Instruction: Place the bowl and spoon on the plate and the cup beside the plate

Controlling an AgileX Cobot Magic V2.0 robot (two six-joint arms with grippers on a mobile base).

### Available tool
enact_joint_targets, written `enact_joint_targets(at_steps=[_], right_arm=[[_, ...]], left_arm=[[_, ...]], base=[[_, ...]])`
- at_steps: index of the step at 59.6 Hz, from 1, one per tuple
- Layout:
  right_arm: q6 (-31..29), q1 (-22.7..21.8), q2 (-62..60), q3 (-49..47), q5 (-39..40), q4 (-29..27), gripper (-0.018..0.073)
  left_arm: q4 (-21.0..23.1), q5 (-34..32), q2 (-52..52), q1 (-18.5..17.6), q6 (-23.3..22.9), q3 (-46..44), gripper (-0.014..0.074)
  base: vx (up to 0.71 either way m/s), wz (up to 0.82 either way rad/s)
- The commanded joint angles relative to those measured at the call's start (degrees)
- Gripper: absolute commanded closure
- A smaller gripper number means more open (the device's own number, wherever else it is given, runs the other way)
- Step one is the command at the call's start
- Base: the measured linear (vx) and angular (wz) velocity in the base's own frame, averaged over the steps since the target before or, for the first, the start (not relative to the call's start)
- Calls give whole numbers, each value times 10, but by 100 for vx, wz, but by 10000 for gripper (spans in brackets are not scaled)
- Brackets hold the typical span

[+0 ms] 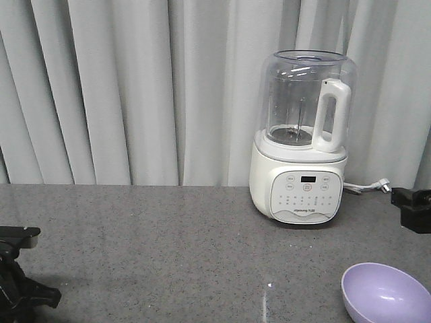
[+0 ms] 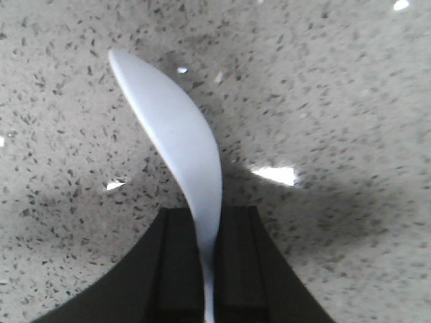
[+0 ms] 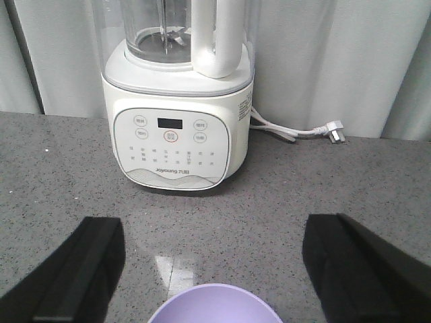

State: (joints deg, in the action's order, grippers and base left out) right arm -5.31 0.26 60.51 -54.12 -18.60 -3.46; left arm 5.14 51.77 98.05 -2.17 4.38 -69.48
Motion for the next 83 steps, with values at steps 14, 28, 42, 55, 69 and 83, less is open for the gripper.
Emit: enact_joint_targets(at_steps=[14,28,42,55,69,83], right_arm=[[-5,0,-8,-21,18,4,-22],[70,-1,21,-88,-127,39,-22],[177,-1,130,-211,-340,161,-22],[179,-11,195,-212,-362,148,-22],[80,-116,238,-212,-350,-27,-22],[45,-141,290,-212,-335,-75,-22]], left_arm=[[57,6,-86,-5,-2,-80,596],[79,17,-118,-5,1,-112,596],[82,27,-125,-5,14,-111,596],[82,34,-125,-5,24,-111,596],[92,35,-125,-5,30,-111,596],[92,34,-125,-5,31,-111,596]], base=[[0,0],[0,0],[0,0],[0,0],[0,0],[0,0]])
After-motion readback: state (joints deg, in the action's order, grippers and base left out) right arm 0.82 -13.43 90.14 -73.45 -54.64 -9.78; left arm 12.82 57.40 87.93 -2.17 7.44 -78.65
